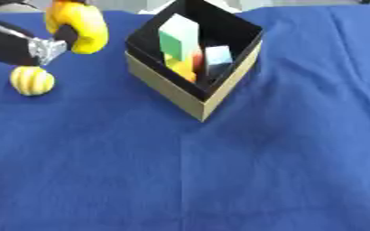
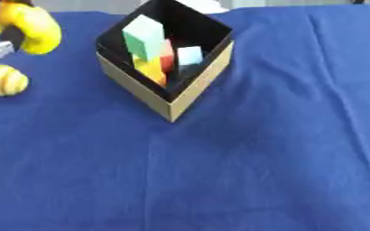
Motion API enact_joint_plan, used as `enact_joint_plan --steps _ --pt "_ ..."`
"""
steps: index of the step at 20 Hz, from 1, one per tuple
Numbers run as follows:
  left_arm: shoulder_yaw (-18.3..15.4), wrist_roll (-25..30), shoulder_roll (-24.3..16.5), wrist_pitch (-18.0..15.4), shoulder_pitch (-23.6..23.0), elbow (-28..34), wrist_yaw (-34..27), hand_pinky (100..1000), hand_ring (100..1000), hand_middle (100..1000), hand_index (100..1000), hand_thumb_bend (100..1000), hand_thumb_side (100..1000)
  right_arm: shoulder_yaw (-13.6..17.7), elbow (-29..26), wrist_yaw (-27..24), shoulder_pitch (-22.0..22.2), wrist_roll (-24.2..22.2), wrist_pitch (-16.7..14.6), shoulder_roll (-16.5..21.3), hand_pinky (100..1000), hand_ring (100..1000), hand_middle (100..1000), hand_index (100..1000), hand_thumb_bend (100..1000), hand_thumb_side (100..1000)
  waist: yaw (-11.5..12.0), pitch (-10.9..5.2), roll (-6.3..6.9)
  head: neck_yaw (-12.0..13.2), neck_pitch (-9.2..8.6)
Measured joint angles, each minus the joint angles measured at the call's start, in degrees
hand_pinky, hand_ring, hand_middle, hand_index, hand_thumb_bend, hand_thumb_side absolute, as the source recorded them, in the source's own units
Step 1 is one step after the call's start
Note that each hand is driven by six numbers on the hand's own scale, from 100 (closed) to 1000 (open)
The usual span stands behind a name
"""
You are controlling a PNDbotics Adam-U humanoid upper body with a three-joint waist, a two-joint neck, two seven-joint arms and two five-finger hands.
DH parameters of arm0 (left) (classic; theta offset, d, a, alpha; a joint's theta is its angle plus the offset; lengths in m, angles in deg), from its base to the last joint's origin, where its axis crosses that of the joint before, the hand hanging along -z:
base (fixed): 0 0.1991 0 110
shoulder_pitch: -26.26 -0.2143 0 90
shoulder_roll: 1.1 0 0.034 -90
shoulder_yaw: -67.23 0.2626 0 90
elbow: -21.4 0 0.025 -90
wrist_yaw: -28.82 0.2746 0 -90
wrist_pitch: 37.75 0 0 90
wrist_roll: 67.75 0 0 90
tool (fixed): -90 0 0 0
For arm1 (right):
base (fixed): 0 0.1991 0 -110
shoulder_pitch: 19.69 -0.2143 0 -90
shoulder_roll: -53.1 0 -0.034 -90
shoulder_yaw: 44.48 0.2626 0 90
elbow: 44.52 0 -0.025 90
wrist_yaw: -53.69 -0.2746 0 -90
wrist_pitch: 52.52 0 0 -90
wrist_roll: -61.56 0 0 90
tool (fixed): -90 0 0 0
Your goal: Pick up objects on the table and place them in the box.
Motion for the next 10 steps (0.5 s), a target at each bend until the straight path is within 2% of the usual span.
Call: enact_joint_plan --steps 4,10 --pt "1.8 0.2 5.4 0.3 5.4 -4.4 0.1 750 680 602 685 100 100 -0.2 0.0 -1.1 -0.4 -0.7 0.4 -0.5 845 847 735 827 100 744 -0.9 0.01 0.47 0.5 -0.38" --pt "3.6 -0.3 13.5 -0.4 13.5 -12.5 3.4 754 684 601 687 100 100 -0.2 0.0 -1.3 -1.1 -1.0 0.7 -0.9 844 846 734 826 100 750 -1.9 0.61 0.84 0.8 -1.33"
